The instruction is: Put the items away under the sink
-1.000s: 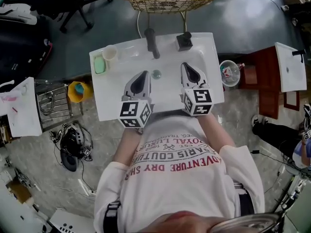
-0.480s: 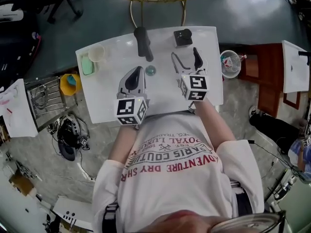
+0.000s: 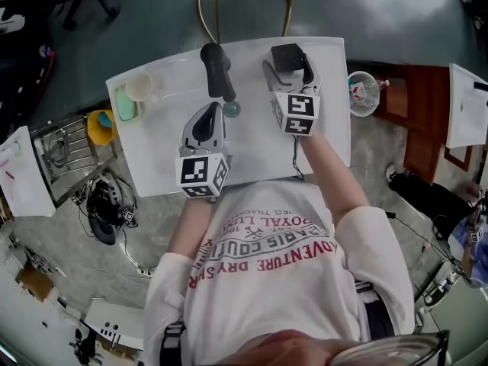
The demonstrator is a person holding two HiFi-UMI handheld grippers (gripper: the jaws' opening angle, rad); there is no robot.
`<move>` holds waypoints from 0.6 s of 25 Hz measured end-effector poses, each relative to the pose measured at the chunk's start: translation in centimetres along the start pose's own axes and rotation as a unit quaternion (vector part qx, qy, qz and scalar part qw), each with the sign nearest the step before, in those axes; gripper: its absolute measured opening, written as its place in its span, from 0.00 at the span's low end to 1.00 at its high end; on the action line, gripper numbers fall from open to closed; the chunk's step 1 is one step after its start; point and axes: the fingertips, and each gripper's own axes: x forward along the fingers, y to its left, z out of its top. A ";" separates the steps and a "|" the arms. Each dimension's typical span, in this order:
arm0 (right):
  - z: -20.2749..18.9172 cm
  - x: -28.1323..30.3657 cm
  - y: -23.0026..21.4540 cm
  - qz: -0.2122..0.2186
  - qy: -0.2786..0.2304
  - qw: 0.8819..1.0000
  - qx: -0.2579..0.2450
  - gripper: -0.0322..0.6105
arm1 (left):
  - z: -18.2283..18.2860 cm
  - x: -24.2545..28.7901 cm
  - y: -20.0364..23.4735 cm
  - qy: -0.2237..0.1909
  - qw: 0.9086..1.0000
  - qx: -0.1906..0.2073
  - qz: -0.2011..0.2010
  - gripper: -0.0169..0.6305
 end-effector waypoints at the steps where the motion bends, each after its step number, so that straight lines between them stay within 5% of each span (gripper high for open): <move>1: -0.2 0.4 0.0 0.000 0.003 1.000 0.001 0.66 | 0.0 0.1 0.0 0.000 1.000 -0.001 -0.001 0.06; 15: -1.7 3.0 -0.2 -0.028 0.019 0.999 -0.026 0.66 | -0.5 1.0 1.0 0.006 1.000 -0.011 0.004 0.06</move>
